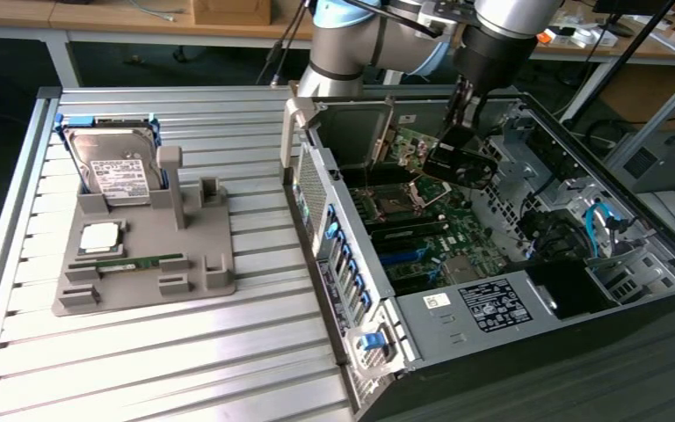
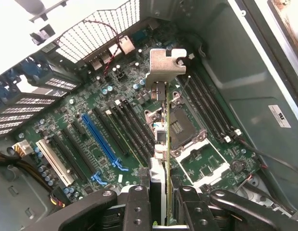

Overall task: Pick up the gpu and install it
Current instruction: 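Insert the gpu into the slot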

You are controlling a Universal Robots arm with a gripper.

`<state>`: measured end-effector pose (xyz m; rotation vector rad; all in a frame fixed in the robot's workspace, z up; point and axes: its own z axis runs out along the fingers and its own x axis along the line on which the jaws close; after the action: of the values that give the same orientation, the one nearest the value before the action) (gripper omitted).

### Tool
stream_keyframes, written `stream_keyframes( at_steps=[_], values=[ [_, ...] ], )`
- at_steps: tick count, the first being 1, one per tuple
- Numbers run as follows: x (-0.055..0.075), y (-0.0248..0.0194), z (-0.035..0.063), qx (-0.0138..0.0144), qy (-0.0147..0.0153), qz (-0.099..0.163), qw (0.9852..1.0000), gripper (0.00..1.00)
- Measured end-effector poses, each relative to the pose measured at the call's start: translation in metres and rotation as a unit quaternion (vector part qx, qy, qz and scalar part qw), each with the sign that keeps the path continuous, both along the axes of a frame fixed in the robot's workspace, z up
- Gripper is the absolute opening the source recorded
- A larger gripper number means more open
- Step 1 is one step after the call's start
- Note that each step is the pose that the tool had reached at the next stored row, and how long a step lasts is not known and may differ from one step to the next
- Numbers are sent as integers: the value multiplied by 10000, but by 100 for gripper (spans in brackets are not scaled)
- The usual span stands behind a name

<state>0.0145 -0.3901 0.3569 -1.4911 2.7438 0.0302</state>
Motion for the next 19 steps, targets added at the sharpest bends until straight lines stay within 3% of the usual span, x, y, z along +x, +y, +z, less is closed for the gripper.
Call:
stream_keyframes(
  at_steps=[19],
  values=[
    [0, 0, -2, 0, 0, 277, 9996, 27]
  ],
)
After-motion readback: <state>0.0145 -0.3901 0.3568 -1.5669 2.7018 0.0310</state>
